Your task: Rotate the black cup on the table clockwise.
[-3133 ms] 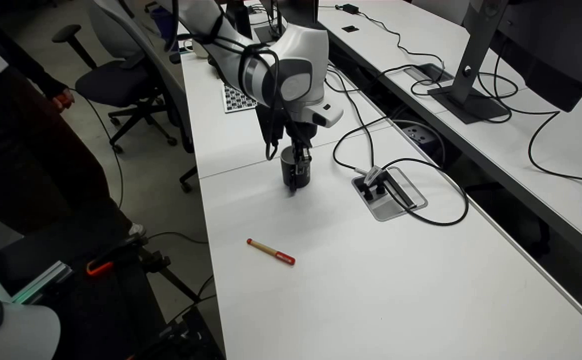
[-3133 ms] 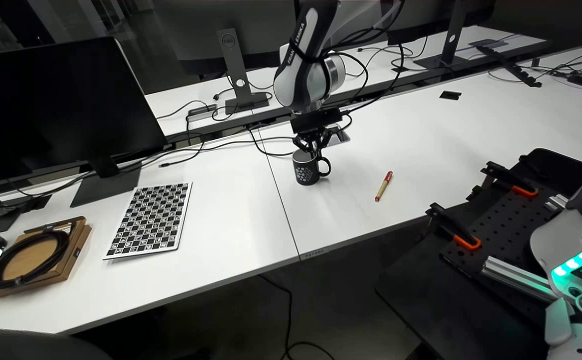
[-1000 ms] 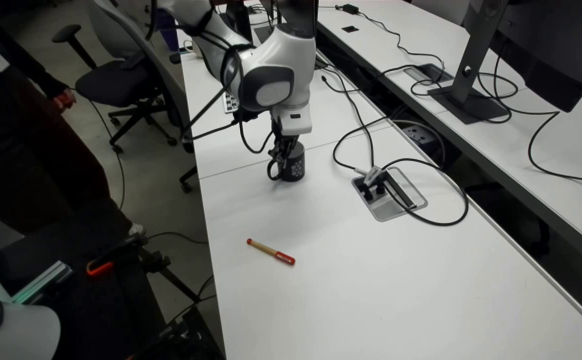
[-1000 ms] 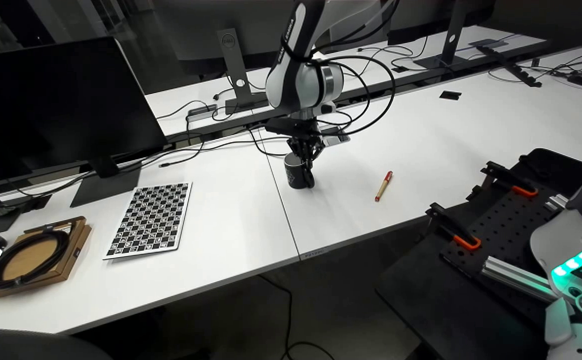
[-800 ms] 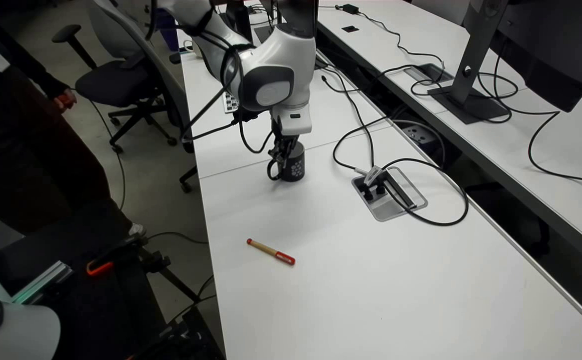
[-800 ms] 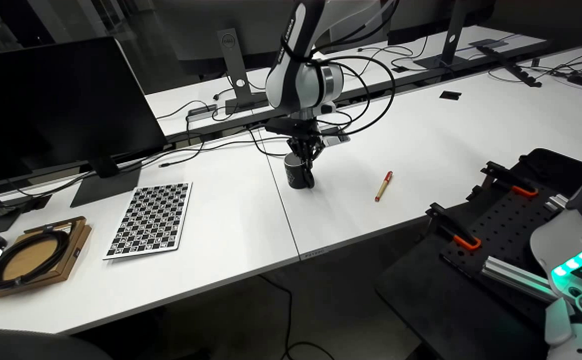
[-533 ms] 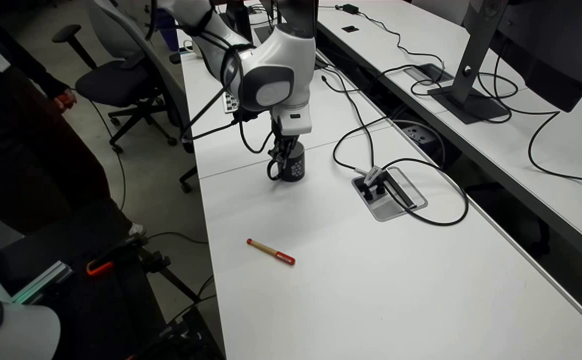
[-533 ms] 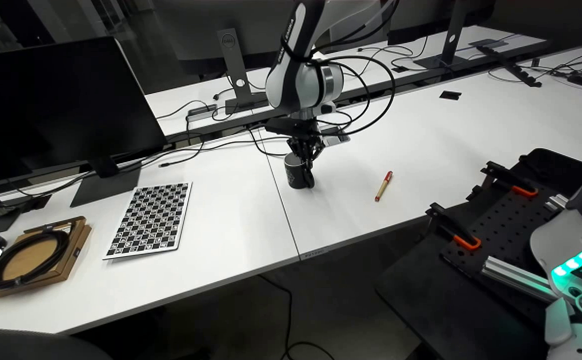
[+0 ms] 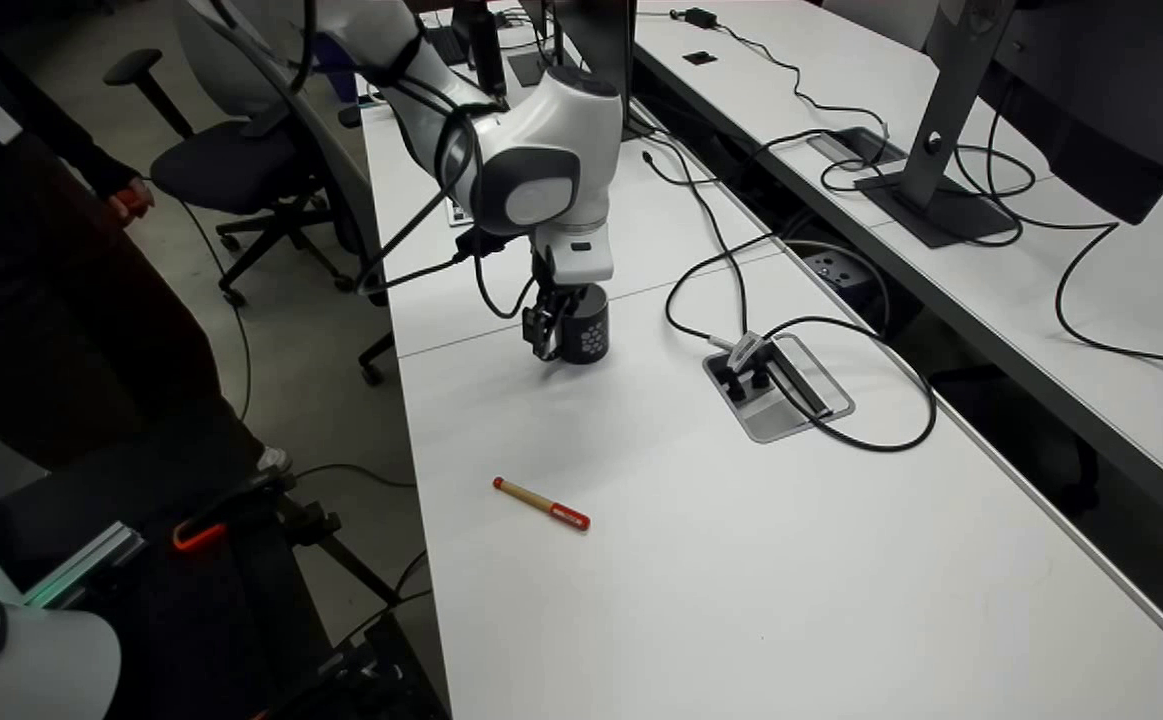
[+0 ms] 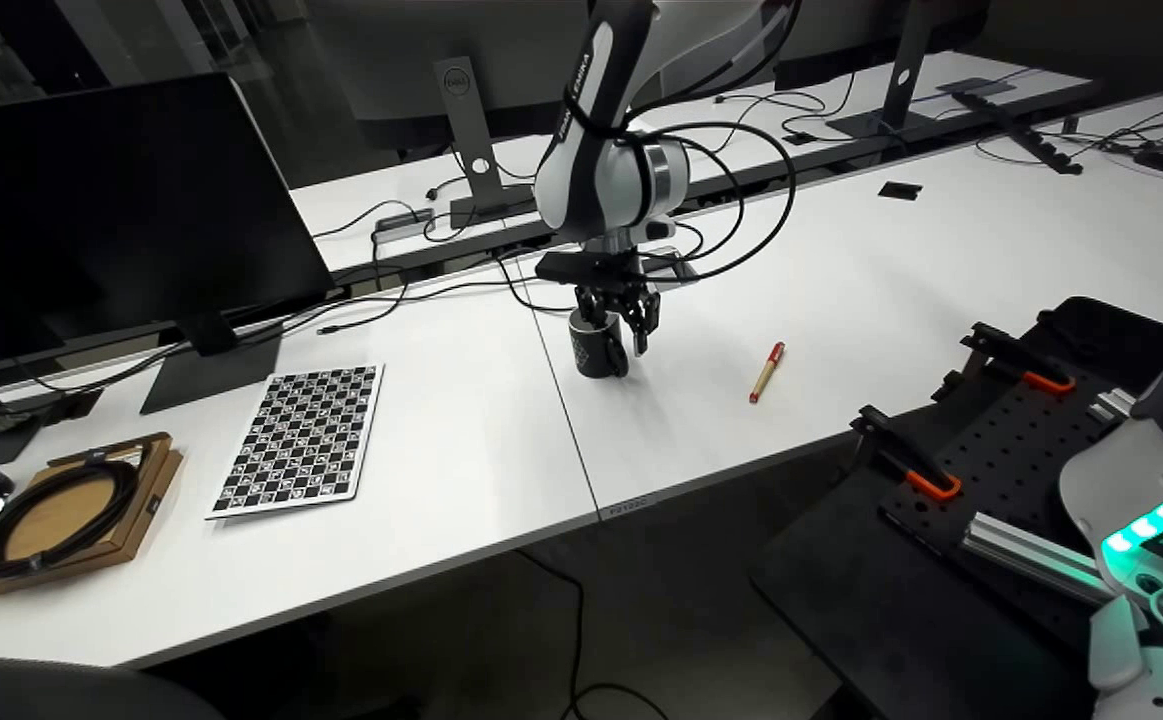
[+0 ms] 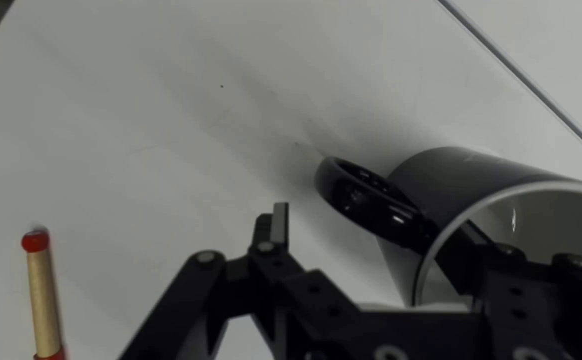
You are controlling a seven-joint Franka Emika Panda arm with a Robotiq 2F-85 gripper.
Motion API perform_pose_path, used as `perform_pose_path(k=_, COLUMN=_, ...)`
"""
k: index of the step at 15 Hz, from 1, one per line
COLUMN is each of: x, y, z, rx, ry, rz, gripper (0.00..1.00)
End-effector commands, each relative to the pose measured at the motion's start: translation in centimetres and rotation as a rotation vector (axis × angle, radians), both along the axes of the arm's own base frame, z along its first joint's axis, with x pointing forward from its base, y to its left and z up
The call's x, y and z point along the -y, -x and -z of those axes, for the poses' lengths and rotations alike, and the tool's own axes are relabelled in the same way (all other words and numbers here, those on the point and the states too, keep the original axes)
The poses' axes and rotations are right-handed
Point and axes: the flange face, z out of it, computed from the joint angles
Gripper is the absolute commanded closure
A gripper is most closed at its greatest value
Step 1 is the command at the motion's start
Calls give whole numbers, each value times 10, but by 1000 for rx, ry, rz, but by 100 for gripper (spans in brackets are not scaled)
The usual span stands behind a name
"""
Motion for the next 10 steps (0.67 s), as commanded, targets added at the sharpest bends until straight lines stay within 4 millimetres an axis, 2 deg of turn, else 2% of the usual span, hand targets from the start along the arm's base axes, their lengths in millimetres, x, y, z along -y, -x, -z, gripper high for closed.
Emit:
perform_pose_path(k=1, x=-3, y=-5, z=-14, rx=9, ry=12, rz=-68, gripper=1)
perform_pose_path(k=5, x=-5, y=-15, z=-33, rx=49, ry=22, rz=-171, gripper=0)
perform_pose_path(k=10, x=-3, y=-29, z=-50, rx=114, ry=0, rz=-419, gripper=0)
